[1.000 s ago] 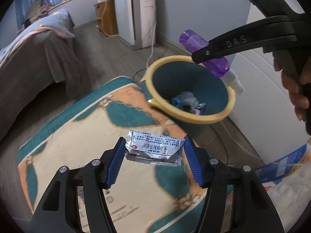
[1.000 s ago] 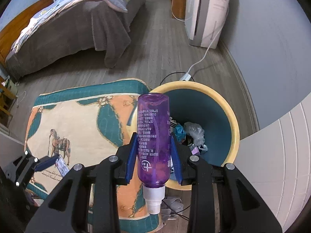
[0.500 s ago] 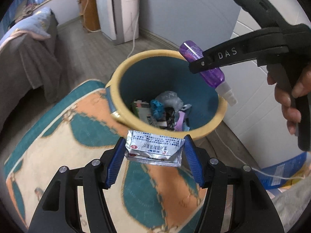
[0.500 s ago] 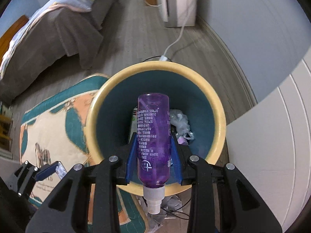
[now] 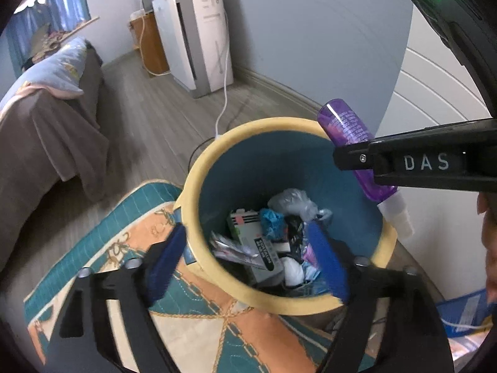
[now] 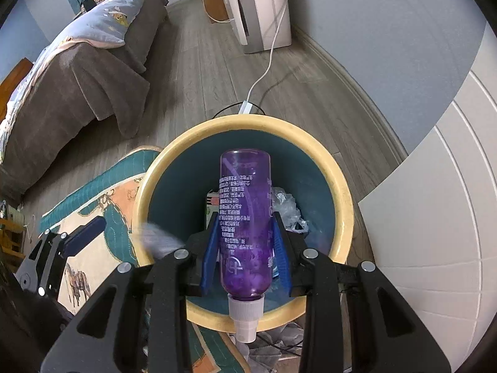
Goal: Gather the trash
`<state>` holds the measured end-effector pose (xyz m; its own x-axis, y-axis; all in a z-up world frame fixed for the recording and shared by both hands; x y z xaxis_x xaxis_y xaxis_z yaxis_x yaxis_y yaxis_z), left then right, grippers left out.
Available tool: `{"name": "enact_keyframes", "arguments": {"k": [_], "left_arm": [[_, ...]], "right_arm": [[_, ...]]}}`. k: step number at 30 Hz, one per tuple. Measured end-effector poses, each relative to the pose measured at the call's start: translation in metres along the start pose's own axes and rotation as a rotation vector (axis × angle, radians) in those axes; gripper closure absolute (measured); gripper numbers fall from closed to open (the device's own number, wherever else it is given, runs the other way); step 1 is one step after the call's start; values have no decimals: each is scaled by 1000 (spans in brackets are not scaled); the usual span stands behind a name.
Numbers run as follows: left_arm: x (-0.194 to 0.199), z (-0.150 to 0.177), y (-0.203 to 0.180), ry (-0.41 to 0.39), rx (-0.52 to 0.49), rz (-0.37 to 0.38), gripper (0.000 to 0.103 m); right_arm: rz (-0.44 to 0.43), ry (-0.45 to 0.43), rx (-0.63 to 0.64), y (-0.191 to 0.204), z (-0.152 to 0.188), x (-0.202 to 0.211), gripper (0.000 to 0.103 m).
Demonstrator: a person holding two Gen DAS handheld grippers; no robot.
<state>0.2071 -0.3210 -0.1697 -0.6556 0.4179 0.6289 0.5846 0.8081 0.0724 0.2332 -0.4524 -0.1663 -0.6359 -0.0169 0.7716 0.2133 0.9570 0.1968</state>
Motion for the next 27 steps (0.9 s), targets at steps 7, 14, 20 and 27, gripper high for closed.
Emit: {"name": "enact_keyframes", "arguments": {"k": [7,14,20,27], "left_arm": [[4,23,0,22,-7,10,15],[16,34,6,36,32,21,14],[50,34,20,29,83,22,10],[101,18,49,12,175,-8,7]], "right_arm": [[-12,-38,9,6,-4,-1,38],[-16,-32,47,14,-4,-1,28],[-12,-61,65,27,-6,20,15],[-3,-121,92,42,4,77,6]]}}
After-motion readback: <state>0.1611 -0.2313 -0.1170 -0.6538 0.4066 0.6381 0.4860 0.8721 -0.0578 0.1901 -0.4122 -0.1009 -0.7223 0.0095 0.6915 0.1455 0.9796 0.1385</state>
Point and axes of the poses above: each gripper's, at about its wrist camera, not at the fingertips, and x roughly against the way its jaws point, y to its left, z to its underside, the point moved 5 cm from there along -x, roughly the way its jaws point, and after that the axes turned 13 degrees about -y, right-handed, at the moved point
